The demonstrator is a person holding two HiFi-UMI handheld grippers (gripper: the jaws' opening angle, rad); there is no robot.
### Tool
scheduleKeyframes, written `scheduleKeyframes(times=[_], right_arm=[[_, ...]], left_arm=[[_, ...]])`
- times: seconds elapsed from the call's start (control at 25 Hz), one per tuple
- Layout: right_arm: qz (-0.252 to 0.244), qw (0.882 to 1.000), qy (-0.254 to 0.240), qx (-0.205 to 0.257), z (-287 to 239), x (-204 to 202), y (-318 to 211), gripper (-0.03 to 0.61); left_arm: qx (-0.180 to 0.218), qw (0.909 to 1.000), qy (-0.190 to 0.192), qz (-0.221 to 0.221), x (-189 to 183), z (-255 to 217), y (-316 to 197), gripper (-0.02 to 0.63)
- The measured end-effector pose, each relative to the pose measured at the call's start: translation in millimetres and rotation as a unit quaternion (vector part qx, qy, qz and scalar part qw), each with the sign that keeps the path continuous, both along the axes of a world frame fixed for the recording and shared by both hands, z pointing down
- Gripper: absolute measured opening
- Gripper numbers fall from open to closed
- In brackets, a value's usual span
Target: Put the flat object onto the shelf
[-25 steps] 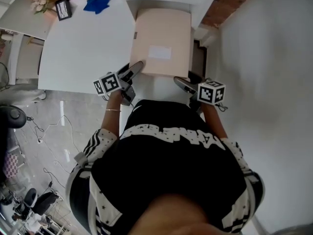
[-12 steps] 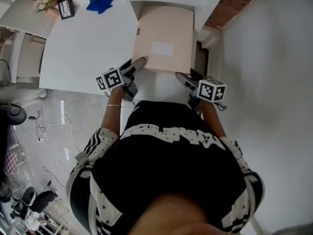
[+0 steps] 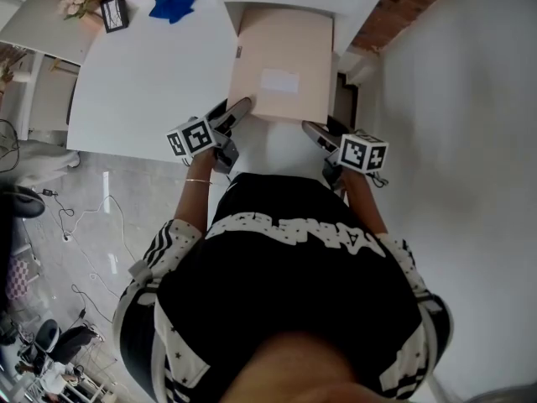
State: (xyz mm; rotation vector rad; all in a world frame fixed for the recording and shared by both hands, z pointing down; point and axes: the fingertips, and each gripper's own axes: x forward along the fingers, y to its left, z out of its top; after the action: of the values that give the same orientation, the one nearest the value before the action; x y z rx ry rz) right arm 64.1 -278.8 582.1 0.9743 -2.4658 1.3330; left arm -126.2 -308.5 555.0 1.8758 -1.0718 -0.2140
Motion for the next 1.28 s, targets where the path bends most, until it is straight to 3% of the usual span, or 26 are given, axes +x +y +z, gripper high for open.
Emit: scheduleKeyframes(times=[0.64,0.84,1.28], right_arm=[[0.003,1.0,-0.001,0.003,3,4,-23,0.345],[0.002,1.0,-0.003,0.01,2,6,-31,0.345],[0.009,1.0,-0.013,0.006,1,5,-47,0.345]], left_arm=[[0.026,0.9979,-0.058,0.013,-4,5,-10,0.377],[0.036,0.9977,-0.049,0.028,3,2,-12,0.377],[0.059,0.991,-0.1,0.066,10,1,-23,0.377]])
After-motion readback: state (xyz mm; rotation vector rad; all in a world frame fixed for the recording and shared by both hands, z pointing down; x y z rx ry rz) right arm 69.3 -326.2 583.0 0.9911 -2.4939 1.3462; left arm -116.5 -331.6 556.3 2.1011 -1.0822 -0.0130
